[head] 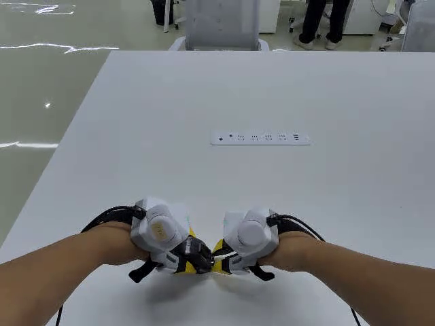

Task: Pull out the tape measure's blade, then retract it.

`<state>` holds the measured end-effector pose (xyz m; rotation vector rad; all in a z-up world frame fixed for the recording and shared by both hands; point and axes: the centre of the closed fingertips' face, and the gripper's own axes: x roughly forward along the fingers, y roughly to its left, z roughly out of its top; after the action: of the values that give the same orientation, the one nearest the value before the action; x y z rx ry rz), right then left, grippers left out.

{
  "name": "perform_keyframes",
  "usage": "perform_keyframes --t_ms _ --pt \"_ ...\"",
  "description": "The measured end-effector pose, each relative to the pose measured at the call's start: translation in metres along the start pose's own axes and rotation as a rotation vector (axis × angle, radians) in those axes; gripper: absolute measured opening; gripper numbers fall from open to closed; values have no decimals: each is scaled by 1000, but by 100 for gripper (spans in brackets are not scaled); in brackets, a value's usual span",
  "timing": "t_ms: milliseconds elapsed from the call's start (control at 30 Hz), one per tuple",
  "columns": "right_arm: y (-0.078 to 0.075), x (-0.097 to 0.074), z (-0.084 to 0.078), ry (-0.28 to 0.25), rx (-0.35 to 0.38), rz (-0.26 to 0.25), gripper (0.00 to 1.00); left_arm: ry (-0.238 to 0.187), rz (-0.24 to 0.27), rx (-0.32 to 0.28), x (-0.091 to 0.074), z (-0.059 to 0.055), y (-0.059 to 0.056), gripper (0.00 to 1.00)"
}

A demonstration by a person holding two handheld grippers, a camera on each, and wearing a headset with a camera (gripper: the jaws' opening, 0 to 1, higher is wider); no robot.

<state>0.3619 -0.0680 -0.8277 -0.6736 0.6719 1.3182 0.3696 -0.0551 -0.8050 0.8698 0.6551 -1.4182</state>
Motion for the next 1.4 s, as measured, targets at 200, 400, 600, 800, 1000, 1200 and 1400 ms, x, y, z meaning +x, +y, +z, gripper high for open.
perform_keyframes --t_ms 200,400,600,800,1000,1200,1400 --pt "-1 1 -1 46 56 25 14 5 1 2 1 -1 1 34" --pt "1 1 -3 46 60 73 15 4 0 -4 1 -1 1 34" --pt "2 1 -3 40 35 76 13 10 1 -18 1 -2 1 34" --pt "2 0 -6 60 66 72 12 14 -2 -17 1 -2 0 34" --pt "3 -1 -6 74 90 54 12 13 4 -13 2 -2 -1 34" --pt "7 3 -6 81 18 66 17 11 0 -8 2 -1 -1 34" --pt "1 4 -7 79 80 83 13 12 -4 -8 2 -1 -2 34"
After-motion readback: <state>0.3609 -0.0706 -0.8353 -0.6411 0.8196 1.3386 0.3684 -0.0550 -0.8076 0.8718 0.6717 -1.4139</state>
